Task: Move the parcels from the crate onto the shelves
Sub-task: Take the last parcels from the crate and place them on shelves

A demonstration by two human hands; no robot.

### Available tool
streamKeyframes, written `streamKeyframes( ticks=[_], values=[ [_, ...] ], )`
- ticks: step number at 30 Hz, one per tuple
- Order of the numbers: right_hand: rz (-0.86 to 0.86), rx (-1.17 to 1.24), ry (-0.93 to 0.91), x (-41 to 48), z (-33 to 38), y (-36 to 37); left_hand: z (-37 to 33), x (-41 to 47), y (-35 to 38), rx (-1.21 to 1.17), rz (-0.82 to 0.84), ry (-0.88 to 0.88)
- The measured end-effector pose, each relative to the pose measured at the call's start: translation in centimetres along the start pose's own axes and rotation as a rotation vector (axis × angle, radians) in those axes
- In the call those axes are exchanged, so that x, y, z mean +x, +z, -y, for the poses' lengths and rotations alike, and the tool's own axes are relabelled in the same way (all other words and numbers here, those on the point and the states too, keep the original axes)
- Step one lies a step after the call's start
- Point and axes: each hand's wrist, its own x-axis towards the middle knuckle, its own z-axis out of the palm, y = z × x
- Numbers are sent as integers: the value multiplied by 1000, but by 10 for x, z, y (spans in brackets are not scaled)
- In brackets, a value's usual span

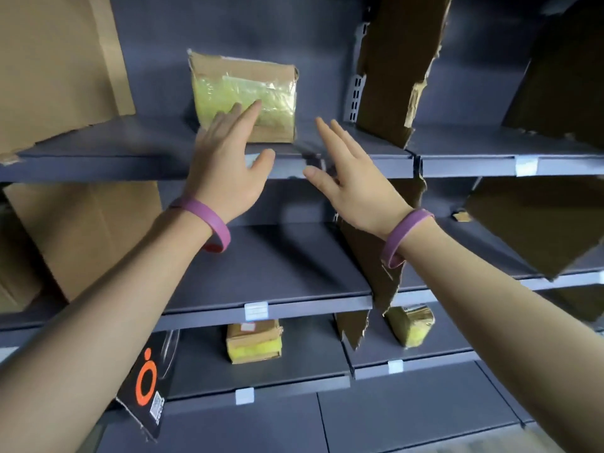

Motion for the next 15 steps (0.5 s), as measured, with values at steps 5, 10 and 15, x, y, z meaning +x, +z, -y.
streamKeyframes(
  ticks=[5,10,15],
  values=[
    [30,-26,29,-66,-45,-33,-75,-32,39,-150,72,-17],
    [48,3,25,-131,-102,-76,-158,-70,80,-185,100,-72],
    [79,79,40,-196,-155,-113,-239,-110,129,-174,171,-127]
  ],
)
